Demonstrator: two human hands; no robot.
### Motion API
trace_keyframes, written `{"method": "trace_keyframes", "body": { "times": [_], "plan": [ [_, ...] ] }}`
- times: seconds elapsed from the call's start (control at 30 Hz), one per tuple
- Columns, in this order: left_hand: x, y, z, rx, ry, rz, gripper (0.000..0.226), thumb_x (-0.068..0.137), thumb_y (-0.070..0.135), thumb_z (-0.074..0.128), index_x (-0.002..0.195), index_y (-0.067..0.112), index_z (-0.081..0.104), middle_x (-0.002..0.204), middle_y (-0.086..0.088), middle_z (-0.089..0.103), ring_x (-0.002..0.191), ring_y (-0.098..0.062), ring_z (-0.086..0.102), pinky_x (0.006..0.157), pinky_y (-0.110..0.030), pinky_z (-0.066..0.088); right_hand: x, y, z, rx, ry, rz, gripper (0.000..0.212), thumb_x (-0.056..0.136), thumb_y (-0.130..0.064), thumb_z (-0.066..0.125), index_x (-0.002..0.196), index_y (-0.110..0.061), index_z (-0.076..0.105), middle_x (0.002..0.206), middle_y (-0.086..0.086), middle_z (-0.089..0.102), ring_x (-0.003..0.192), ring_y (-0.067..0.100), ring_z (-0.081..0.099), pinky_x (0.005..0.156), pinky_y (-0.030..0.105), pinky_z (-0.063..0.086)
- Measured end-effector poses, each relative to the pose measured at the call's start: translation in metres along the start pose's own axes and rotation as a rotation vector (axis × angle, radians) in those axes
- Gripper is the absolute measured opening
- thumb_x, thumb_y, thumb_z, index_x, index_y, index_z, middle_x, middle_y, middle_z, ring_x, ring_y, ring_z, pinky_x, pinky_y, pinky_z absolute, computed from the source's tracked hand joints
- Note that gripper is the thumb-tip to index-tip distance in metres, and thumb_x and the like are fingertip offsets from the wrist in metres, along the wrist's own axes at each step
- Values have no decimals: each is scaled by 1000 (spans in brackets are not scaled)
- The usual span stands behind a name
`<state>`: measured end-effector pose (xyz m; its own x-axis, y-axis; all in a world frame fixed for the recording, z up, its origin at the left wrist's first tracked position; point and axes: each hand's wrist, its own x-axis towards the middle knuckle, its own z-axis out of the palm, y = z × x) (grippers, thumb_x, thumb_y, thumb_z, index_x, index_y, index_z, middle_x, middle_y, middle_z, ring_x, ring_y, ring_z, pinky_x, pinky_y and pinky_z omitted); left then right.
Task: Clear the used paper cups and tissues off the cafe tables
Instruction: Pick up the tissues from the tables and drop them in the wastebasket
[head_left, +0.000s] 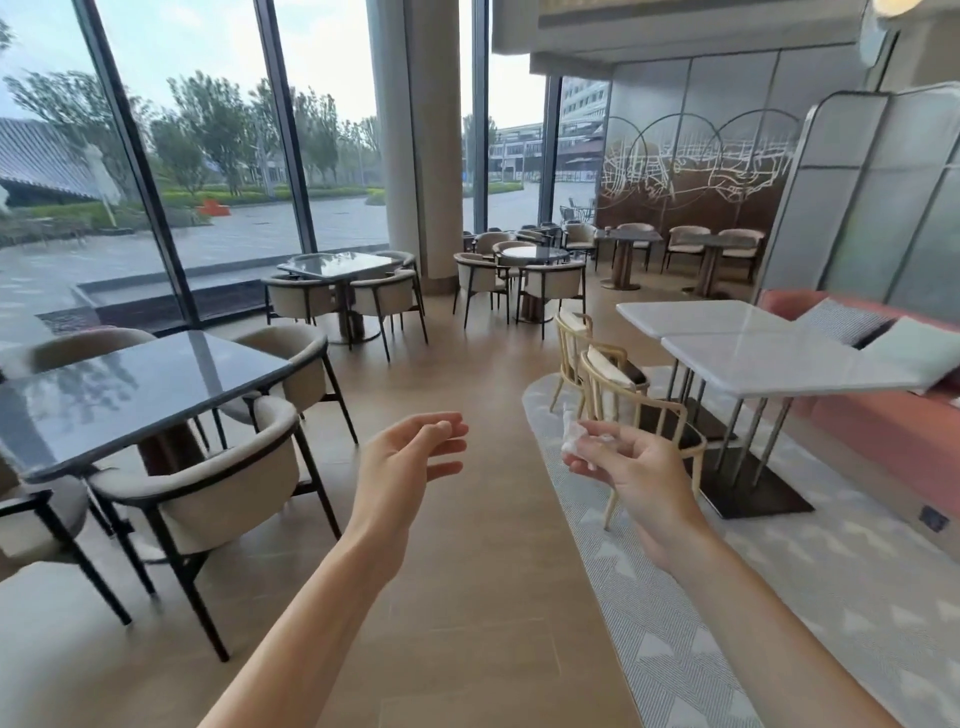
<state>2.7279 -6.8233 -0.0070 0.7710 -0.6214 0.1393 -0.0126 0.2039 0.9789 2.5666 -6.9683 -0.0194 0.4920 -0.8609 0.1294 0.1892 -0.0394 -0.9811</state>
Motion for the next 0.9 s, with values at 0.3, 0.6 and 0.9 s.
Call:
{"method": "trace_keyframes", "body": {
  "times": [0.3, 0.6, 0.9],
  "plan": [
    [186, -43, 50, 38, 53, 23, 24, 100, 2, 51, 100, 5, 75, 101, -15, 76, 95, -26, 72, 84, -38, 60, 216, 43, 9, 42, -1, -5, 8, 92, -4, 69, 98, -8, 72, 84, 14, 77, 77, 20, 73, 77, 23, 60],
    [394, -47, 110, 32, 144, 67, 26, 99, 3, 51, 97, 8, 76, 98, -11, 77, 93, -25, 73, 84, -40, 60, 443, 55, 39, 40, -69, 7, 9, 91, -3, 70, 99, -3, 74, 89, 14, 76, 80, 21, 73, 80, 26, 60],
    [580, -104, 94, -4, 193, 13, 25, 99, 2, 51, 96, 7, 76, 99, -16, 77, 95, -30, 73, 86, -42, 60, 612, 115, 112, 34, -106, 51, 9, 91, 0, 67, 96, -3, 74, 88, 17, 74, 78, 20, 69, 82, 30, 60]
  ]
}}
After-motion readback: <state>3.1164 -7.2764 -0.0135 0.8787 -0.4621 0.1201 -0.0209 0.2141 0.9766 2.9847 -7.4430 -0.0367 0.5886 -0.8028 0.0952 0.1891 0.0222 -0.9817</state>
